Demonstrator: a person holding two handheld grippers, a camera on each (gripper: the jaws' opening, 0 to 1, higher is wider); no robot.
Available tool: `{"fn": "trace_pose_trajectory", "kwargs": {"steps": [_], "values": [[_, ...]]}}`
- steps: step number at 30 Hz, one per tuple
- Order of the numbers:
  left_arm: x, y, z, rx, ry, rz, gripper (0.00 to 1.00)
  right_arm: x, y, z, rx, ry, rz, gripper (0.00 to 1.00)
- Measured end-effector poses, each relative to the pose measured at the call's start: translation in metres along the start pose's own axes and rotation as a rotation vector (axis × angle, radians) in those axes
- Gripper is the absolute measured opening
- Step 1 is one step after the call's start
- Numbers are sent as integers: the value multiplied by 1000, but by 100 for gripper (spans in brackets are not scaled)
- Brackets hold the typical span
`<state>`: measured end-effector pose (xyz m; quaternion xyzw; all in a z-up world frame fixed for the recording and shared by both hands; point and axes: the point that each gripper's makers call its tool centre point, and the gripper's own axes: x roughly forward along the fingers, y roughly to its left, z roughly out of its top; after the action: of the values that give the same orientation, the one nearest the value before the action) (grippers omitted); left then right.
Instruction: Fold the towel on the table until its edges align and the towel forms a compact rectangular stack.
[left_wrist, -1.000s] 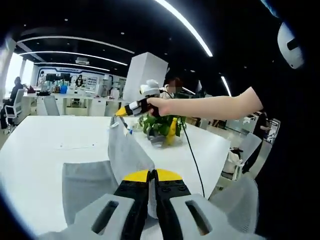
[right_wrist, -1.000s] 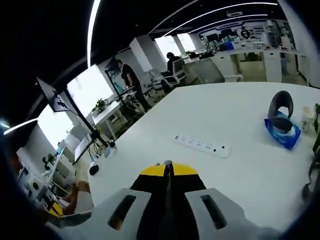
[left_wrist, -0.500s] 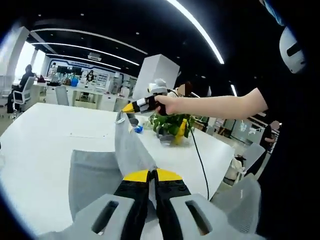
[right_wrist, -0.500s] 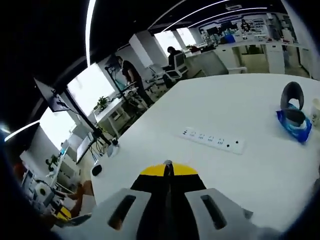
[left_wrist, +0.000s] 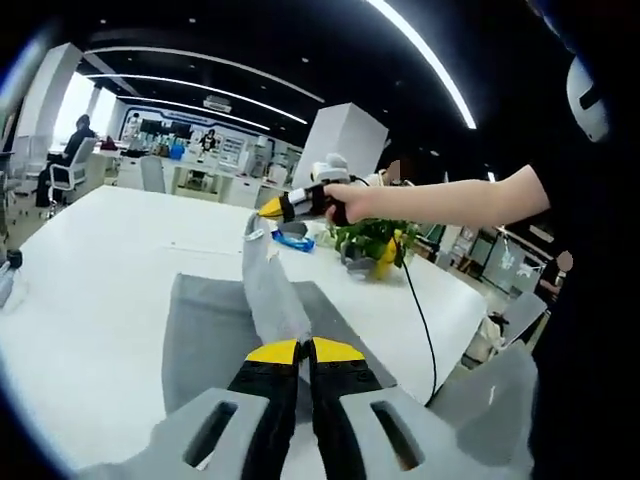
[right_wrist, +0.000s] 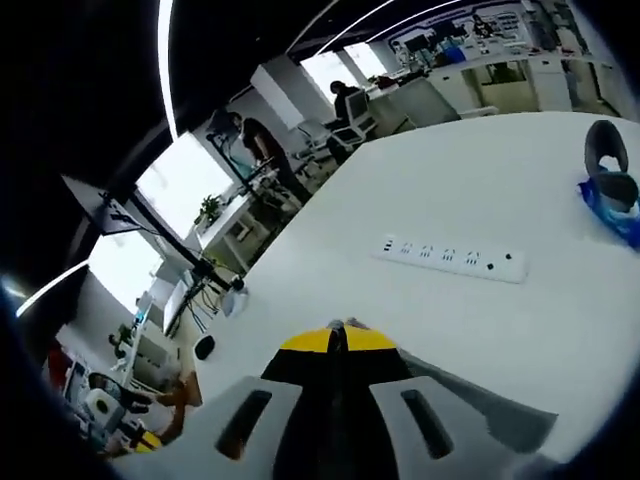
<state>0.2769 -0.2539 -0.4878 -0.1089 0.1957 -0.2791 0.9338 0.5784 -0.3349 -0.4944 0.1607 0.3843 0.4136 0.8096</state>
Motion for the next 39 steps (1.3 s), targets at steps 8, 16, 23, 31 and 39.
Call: {"fn": "trace_pose_trajectory", "kwargs": {"steps": [8,16,23,31,39], "values": [[-1,18,-21,-72,21,43,3,27,-5,-16,-15,46,-20,0],[1,41,-41,-111,56,84,3,50,-8,-26,-3,76,-19,0],[1,54,-53,-149,72,113,3,65,-15,-35,4,101,-26,0],[2,75,-69,-227,60,158,3,83,-22,-44,79,102,-23,0],[4,92,-88,-284,66,228,4,110,-17,-54,186,45,30,0]]}}
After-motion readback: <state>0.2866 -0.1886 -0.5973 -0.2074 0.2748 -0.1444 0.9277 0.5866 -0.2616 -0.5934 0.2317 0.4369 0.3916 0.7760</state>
